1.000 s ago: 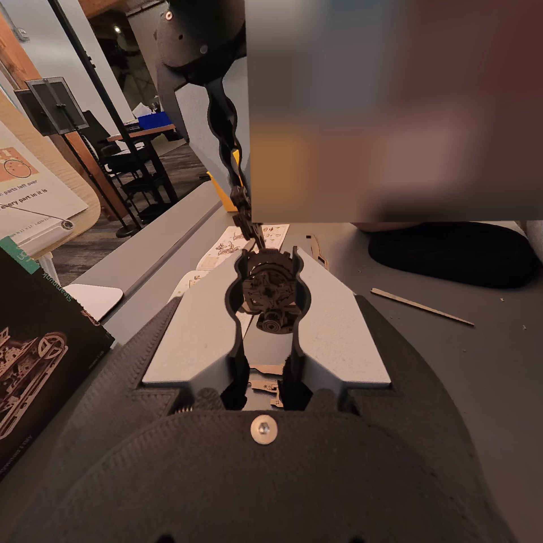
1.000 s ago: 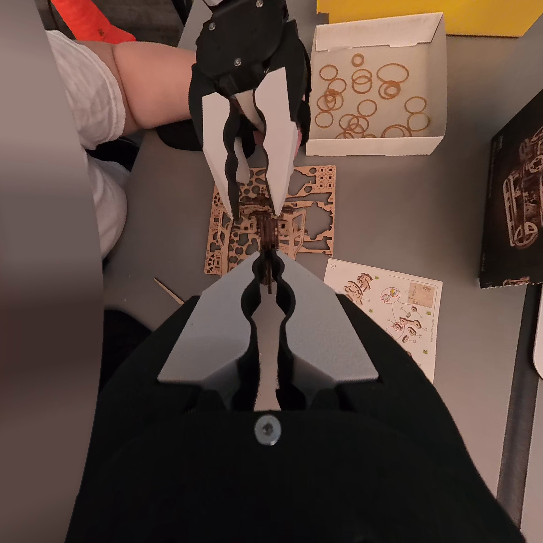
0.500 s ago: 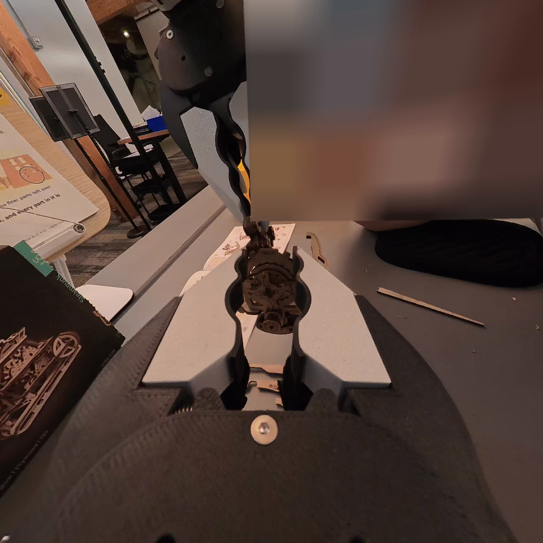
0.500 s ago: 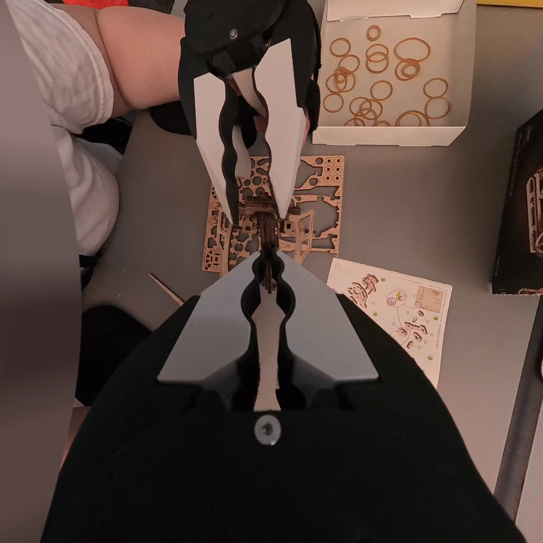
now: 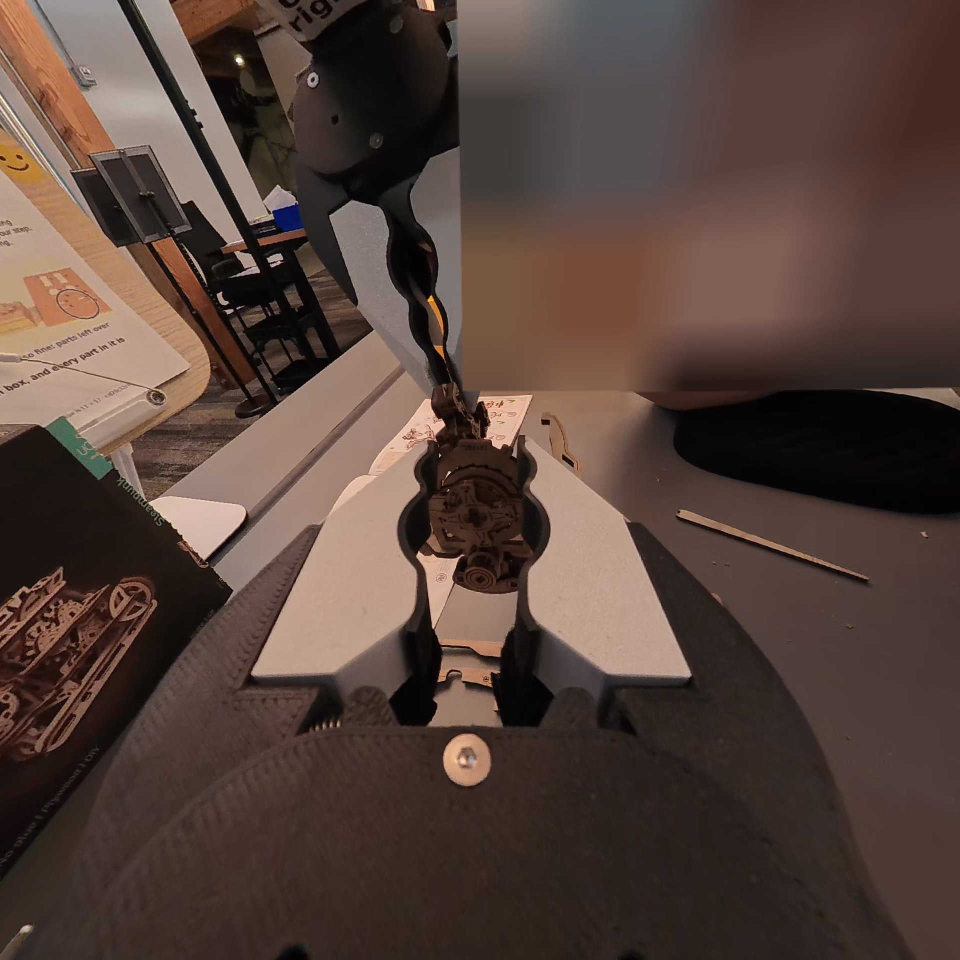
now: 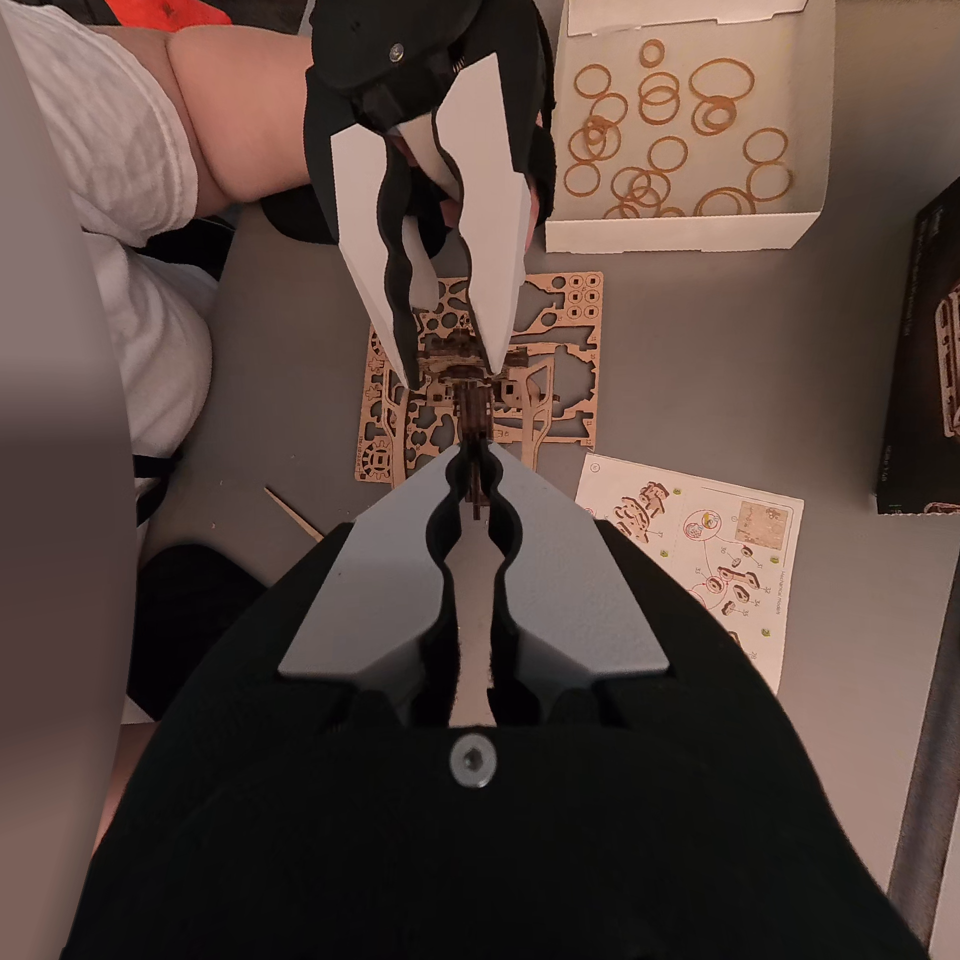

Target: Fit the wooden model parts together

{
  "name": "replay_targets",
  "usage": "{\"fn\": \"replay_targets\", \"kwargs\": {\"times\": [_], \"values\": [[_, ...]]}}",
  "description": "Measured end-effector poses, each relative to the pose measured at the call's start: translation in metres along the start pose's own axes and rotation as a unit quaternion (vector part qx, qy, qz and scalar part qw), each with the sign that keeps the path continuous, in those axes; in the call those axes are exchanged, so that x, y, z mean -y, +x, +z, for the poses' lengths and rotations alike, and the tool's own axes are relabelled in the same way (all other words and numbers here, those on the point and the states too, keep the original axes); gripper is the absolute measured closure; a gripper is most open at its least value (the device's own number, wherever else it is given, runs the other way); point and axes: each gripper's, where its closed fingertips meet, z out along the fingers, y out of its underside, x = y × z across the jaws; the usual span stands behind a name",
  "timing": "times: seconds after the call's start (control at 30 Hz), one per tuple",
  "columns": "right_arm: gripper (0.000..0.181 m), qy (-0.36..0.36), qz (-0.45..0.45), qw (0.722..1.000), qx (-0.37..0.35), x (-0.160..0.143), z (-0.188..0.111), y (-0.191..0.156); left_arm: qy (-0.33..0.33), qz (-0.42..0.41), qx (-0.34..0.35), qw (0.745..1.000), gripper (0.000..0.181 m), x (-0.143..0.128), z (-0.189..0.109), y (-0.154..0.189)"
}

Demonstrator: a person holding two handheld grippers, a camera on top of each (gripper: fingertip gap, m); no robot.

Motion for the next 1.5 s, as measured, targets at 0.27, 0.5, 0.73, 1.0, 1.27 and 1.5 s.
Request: {"fn": "replay_targets", "kwargs": {"times": [0.27, 0.5, 0.73, 1.0, 1.27, 1.5], "values": [[0.18, -0.009, -0.013, 1.0, -0.003, -0.0007, 0.0032, -0.0012, 0.003, 0.0, 0.003, 1.0, 0.153, 0.0016, -0.0008, -0.001], [0.18, -0.018, -0.018, 1.0, -0.009, -0.0039, 0.0049, 0.0021, 0.006, 0.004, 0.004, 1.0, 0.153, 0.0033, -0.0019, -0.0011], [0.18, -0.019, -0.019, 1.0, -0.008, -0.0031, 0.007, 0.0027, 0.007, 0.008, 0.007, 1.0, 0.153, 0.0047, -0.0028, -0.0014], [0.18, -0.016, -0.015, 1.0, -0.005, -0.0031, 0.0071, 0.0039, 0.012, 0.009, 0.01, 1.0, 0.153, 0.0068, -0.0043, -0.0023], [0.18, -0.015, -0.017, 1.0, -0.005, -0.0019, 0.008, 0.0039, 0.012, 0.011, 0.011, 1.0, 0.153, 0.0074, -0.005, -0.0023], [0.18, -0.012, -0.016, 1.0, -0.004, -0.0009, 0.0079, 0.0042, 0.02, 0.004, 0.01, 1.0, 0.153, 0.0097, -0.0063, -0.0028]]}}
